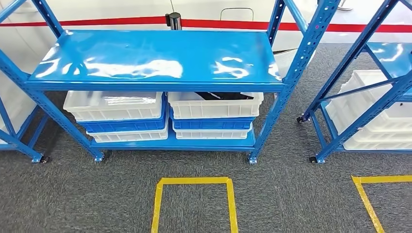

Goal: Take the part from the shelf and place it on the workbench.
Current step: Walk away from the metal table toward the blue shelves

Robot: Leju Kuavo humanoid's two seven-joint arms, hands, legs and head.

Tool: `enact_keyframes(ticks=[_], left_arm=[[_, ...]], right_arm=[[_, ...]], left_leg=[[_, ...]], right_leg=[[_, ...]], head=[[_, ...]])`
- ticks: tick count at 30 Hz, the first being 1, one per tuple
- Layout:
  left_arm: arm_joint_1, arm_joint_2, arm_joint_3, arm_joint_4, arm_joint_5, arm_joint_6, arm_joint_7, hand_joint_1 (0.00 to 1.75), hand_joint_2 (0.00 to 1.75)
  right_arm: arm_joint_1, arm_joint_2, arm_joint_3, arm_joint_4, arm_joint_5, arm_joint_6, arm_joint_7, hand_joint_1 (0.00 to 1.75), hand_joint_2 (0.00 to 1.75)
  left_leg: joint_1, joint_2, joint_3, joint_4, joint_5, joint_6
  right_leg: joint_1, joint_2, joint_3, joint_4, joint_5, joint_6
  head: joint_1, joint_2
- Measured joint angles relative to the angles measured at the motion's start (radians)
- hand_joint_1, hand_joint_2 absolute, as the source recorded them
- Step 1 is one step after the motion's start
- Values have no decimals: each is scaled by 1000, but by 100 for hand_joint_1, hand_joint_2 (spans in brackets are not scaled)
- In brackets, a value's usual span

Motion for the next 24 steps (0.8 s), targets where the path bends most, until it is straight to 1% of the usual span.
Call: enact_keyframes(ticks=[3,6,8,9,13,15,16,17,18,19,20,21,22,23,24], left_arm=[[0,-1,0,0,3,13,-1,0,0],[-1,-2,1,0,2,23,0,0,0],[-1,-2,1,0,1,28,2,0,0],[-1,-3,1,0,1,29,3,0,0],[-1,-2,1,0,0,32,7,0,0],[-1,-2,1,0,0,33,8,0,0],[-2,-2,1,0,-1,33,8,0,0],[-2,-2,1,0,-2,33,9,0,0],[-3,-2,1,0,-2,33,9,0,0],[-3,-3,1,0,-2,33,9,0,0],[-4,-3,1,0,-2,33,9,0,0],[-4,-3,1,0,-2,33,9,0,0],[-4,-3,1,0,-2,33,9,0,0],[-4,-3,1,0,-2,33,9,0,0],[-3,-4,1,0,-2,33,9,0,0]], right_arm=[[1,-1,-1,0,0,0,0,0,0],[-1,-1,-1,0,0,-1,0,0,0],[-1,-1,-2,0,-2,-1,0,0,0],[0,-1,-2,0,-2,-1,0,0,0],[0,2,-3,0,-6,-3,1,0,0],[-1,2,-3,0,-8,-5,1,0,0],[-1,2,-3,0,-8,-6,1,0,0],[-2,2,-3,0,-8,-7,1,0,0],[-2,2,-3,0,-8,-8,1,0,0],[-2,2,-3,0,-8,-9,2,0,0],[-2,2,-3,0,-8,-9,2,0,0],[-1,2,-3,0,-8,-10,2,0,0],[0,2,-3,0,-8,-10,2,0,0],[1,1,-3,0,-8,-10,3,0,0],[1,0,-3,0,-8,-10,3,0,0]], left_leg=[[-3,-3,-3,-2,2,4],[-6,-4,-3,-2,-2,10],[-7,-4,-3,-2,-3,12],[-8,-4,-3,-1,-3,13],[-16,-3,-5,4,-7,30],[-16,-2,-3,0,-5,37],[-13,-1,0,-7,-2,42],[-10,0,5,-15,2,48],[-6,1,9,-23,6,53],[-4,3,11,-27,9,56],[-4,3,11,-29,10,58],[-4,4,10,-29,10,58],[-4,4,10,-29,9,57],[-3,4,10,-29,9,55],[-1,3,11,-28,9,52]], right_leg=[[-2,-1,-2,-8,1,-8],[-3,-2,-1,-16,2,-7],[-4,-2,0,-19,3,-4],[-4,-2,0,-21,5,-2],[-11,-2,11,-28,9,25],[-12,-2,11,-30,10,31],[-12,-2,10,-27,8,33],[-11,-3,3,-13,0,34],[-10,-3,-14,21,-16,33],[-10,-4,-44,77,-41,28],[-10,-4,-81,149,-70,24],[-11,-4,-119,218,-93,23],[-13,-4,-145,263,-104,26],[-15,-4,-152,270,-97,34],[-19,-5,-137,233,-75,45]], head=[[1,0],[1,0],[1,0],[1,0],[0,0],[0,0],[1,0],[1,0],[2,0],[3,0],[4,0],[4,0],[4,0],[4,0],[4,0]])
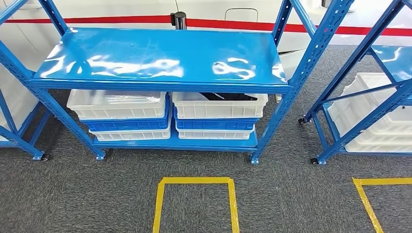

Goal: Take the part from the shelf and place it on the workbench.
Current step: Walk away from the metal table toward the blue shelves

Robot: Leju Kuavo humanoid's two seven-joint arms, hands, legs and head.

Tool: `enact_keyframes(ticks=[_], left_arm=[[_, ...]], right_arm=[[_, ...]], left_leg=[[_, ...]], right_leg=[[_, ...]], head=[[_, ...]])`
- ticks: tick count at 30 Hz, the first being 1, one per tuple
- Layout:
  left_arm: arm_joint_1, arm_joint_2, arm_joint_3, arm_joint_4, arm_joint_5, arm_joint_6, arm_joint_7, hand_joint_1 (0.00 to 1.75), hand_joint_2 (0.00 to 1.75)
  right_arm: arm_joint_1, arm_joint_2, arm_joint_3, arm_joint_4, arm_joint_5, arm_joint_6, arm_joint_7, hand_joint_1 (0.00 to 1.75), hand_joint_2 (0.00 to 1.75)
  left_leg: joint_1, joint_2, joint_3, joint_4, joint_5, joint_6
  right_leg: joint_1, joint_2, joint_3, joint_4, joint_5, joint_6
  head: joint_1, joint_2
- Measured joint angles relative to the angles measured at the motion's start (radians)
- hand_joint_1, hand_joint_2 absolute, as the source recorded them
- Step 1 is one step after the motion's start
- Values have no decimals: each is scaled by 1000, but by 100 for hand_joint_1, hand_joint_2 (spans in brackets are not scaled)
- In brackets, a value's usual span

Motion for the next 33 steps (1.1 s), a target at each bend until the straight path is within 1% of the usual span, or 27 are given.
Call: enact_keyframes(ticks=[1,2,3,4,7,8,9,10,12,13,14,15,17,18,19,20,21,23,24,25,27,28,29,30,31,32,33], left_arm=[[0,-1,0,0,0,0,0,0,0],[0,-1,0,0,0,0,0,0,0],[0,0,0,0,0,0,0,0,0],[0,0,0,0,0,0,0,0,0],[0,1,0,0,0,0,1,0,0],[0,1,0,0,0,0,1,0,0],[-1,1,0,0,0,0,1,0,0],[-1,1,0,0,0,0,1,0,0],[-1,1,0,0,0,0,1,0,0],[0,1,0,0,0,0,1,0,0],[0,1,0,0,0,0,1,0,0],[1,1,0,0,0,0,2,0,0],[1,1,0,0,0,1,2,0,0],[1,1,0,0,0,1,2,0,0],[1,2,1,0,0,2,3,0,0],[0,1,1,0,0,4,4,0,0],[-1,1,2,0,0,5,6,0,0],[-3,-1,3,0,1,8,10,0,0],[-3,-2,4,0,2,10,12,0,0],[-3,-3,5,0,3,12,16,0,0],[-2,-3,9,0,5,16,25,0,0],[-2,-3,11,0,6,17,31,0,0],[-2,-3,13,0,7,18,37,0,44],[-2,-4,15,0,8,19,41,0,87],[-2,-5,16,0,8,20,45,0,131],[-2,-7,16,0,9,21,47,0,175],[-3,-8,17,0,10,21,48,0,175]], right_arm=[[-1,-1,0,0,0,0,0,0,0],[-2,-1,0,0,0,0,0,0,0],[-4,0,0,0,0,0,0,0,0],[-5,0,0,0,0,0,0,0,0],[-5,1,0,1,1,-1,0,0,0],[-5,1,0,1,1,-1,0,0,0],[-5,1,0,1,1,-1,0,0,0],[-5,1,0,1,1,-1,0,0,0],[-5,1,0,1,1,-1,0,0,0],[-5,1,0,1,1,-1,0,0,0],[-5,1,0,1,2,-1,0,0,0],[-5,1,0,1,2,-1,0,0,0],[-6,1,0,1,3,-1,0,0,0],[-7,2,0,1,4,-1,0,0,0],[-7,2,0,1,5,-1,0,0,0],[-7,2,0,1,7,-1,0,0,0],[-7,2,0,1,7,-1,0,0,0],[-5,2,0,1,9,-1,1,0,0],[-6,2,0,1,11,-1,1,0,0],[-7,1,0,1,14,-2,1,0,0],[-8,2,0,1,22,-3,1,0,0],[-7,2,0,1,24,-4,2,0,0],[-7,2,0,1,26,-6,4,0,0],[-6,2,0,1,28,-8,5,0,0],[-6,1,0,1,30,-10,7,0,0],[-7,0,0,1,32,-12,8,0,0],[-8,0,0,1,34,-15,8,0,44]], left_leg=[[2,-1,2,0,-1,-5],[3,-2,3,2,-2,-13],[2,-2,4,3,-4,-21],[-1,-2,5,3,-6,-29],[1,-1,5,0,-5,-48],[4,-1,3,7,-10,-52],[6,0,-6,29,-26,-56],[7,0,-26,72,-52,-58],[6,1,-89,202,-115,-59],[6,1,-116,254,-131,-58],[6,1,-128,276,-128,-55],[6,0,-121,258,-106,-52],[5,-14,-67,144,-38,-44],[5,-24,-38,85,-17,-41],[3,-33,-20,45,-7,-39],[0,-38,-12,26,-7,-37],[-3,-36,-11,21,-9,-35],[-3,-30,-8,14,-5,-23],[-1,-26,-6,9,-2,-16],[0,-22,-4,5,0,-11],[-3,-15,-4,5,-1,-5],[-5,-12,-5,5,-1,-4],[-7,-10,-5,5,-2,-3],[-8,-9,-4,5,-2,-3],[-9,-9,-3,5,-2,-3],[-10,-9,-2,5,-2,-3],[-13,-9,-1,5,-3,-5]], right_leg=[[-4,-2,33,-69,31,12],[-8,-5,67,-142,60,20],[-9,-6,95,-200,81,20],[-8,-7,111,-233,92,14],[-3,-3,115,-240,98,-18],[-4,-2,115,-240,99,-25],[-5,-1,115,-241,100,-32],[-6,0,116,-242,101,-38],[0,2,117,-241,99,-45],[3,4,118,-241,98,-48],[5,8,119,-241,97,-49],[7,14,122,-241,96,-50],[8,28,128,-241,94,-50],[11,35,129,-239,92,-48],[12,40,128,-239,91,-44],[12,43,125,-240,91,-38],[12,46,123,-241,91,-32],[11,44,117,-239,88,-21],[12,36,106,-218,76,-19],[13,25,83,-174,55,-21],[13,8,15,-41,0,-27],[13,5,-16,17,-18,-26],[14,4,-30,42,-21,-23],[14,4,-25,27,-8,-16],[15,3,2,-29,18,-10],[16,1,42,-108,48,-6],[20,-1,76,-177,72,-8]], head=[[0,0],[1,0],[2,0],[2,0],[-1,0],[-1,0],[-1,0],[-1,0],[-2,0],[-1,0],[-1,0],[-1,0],[-1,0],[-1,0],[-1,0],[-1,0],[-1,0],[0,0],[1,0],[2,0],[2,0],[2,0],[2,0],[2,0],[2,0],[3,0],[2,0]])
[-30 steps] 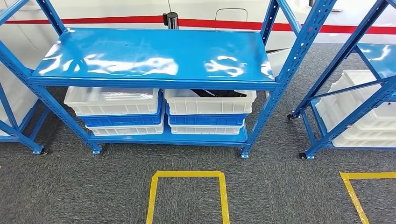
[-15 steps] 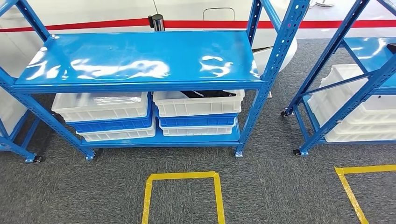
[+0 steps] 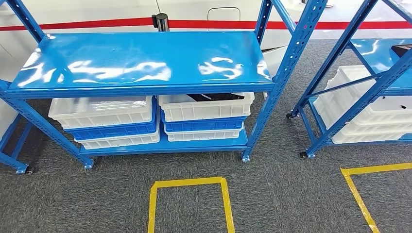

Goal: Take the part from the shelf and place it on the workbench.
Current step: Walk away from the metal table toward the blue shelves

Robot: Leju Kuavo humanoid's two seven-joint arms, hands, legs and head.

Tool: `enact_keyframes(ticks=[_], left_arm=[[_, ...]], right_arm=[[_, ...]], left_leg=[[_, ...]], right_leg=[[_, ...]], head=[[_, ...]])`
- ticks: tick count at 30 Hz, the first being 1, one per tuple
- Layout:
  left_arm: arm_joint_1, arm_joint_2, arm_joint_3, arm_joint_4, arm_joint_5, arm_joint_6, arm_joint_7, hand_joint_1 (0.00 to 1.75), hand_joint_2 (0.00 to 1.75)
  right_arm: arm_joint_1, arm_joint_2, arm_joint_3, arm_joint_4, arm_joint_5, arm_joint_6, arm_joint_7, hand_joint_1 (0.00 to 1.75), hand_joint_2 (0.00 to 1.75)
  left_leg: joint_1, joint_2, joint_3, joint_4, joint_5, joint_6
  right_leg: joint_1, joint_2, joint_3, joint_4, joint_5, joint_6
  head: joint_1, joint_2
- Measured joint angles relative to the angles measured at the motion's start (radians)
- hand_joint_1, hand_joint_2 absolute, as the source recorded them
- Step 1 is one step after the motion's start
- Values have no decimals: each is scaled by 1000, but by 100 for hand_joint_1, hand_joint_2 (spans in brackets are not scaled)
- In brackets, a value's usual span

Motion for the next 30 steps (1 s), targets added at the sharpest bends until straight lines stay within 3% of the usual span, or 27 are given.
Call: enact_keyframes(ticks=[1,3,5,8,12,25,29,30], left_arm=[[0,-2,1,0,2,0,1,0,175],[0,-3,5,0,9,-3,7,0,175],[0,-3,10,0,17,-10,21,0,175],[2,-3,0,0,36,-14,48,0,175],[10,2,-47,-3,101,-24,73,0,0],[57,30,-282,-35,349,-65,140,0,0],[71,39,-361,-47,426,-78,160,0,0],[75,42,-381,-50,445,-81,165,0,0]], right_arm=[[-1,-1,0,0,2,-4,0,0,87],[-2,-1,0,0,3,-13,1,0,175],[-1,0,1,0,2,-24,4,0,175],[3,-2,19,0,-16,-42,10,0,175],[13,-10,73,-2,-88,-44,11,0,175],[53,-45,276,-25,-364,-8,-10,0,175],[66,-56,342,-35,-450,3,-18,0,0],[69,-58,359,-38,-471,7,-20,0,0]], left_leg=[[-2,0,1,1,-1,-2],[-8,1,0,3,-5,1],[-8,3,1,2,-4,5],[-6,3,4,-3,0,0],[-5,3,5,-6,1,-5],[-11,3,5,-7,1,-8],[-12,3,5,-7,1,-8],[-12,3,5,-7,1,-8]], right_leg=[[3,-2,24,-50,18,-6],[6,-3,39,-79,31,-14],[7,-2,43,-81,36,-15],[8,-2,43,-80,37,-16],[8,-2,42,-79,36,-18],[3,-2,42,-79,35,-19],[2,-2,42,-79,35,-19],[2,-2,42,-79,35,-19]], head=[[0,0],[-2,0],[-2,0],[-2,0],[-1,0],[-1,0],[-1,0],[-1,0]])
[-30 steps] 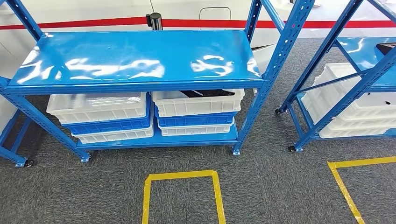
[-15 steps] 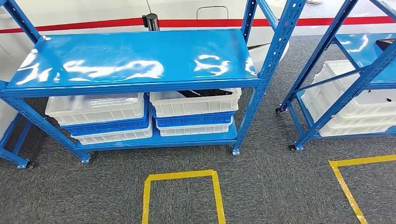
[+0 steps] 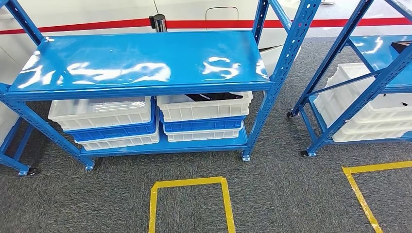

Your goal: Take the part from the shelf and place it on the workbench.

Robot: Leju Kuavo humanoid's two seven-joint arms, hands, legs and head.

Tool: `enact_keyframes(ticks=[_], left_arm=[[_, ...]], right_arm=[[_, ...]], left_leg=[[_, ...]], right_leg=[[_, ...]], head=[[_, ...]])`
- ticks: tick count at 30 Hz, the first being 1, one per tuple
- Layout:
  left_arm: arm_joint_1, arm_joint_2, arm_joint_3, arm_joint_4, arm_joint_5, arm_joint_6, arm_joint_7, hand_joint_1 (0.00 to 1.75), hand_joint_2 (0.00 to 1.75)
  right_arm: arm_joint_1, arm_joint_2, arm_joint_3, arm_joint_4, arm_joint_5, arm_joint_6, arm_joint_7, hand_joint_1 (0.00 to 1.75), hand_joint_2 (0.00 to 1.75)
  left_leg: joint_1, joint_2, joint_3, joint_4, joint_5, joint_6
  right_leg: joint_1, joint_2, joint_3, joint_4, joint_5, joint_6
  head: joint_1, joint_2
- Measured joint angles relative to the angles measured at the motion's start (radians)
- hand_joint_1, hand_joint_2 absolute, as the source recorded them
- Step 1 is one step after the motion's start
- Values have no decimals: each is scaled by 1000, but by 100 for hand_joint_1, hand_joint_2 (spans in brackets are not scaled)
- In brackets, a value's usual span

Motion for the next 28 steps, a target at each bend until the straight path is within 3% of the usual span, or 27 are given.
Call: enact_keyframes(ticks=[28], left_arm=[[101,62,-542,-82,516,-89,138,0,0]], right_arm=[[86,-69,440,-75,-575,83,-52,0,0]], left_leg=[[0,0,0,0,0,0]], right_leg=[[0,0,-1,0,0,0]], head=[[0,0]])
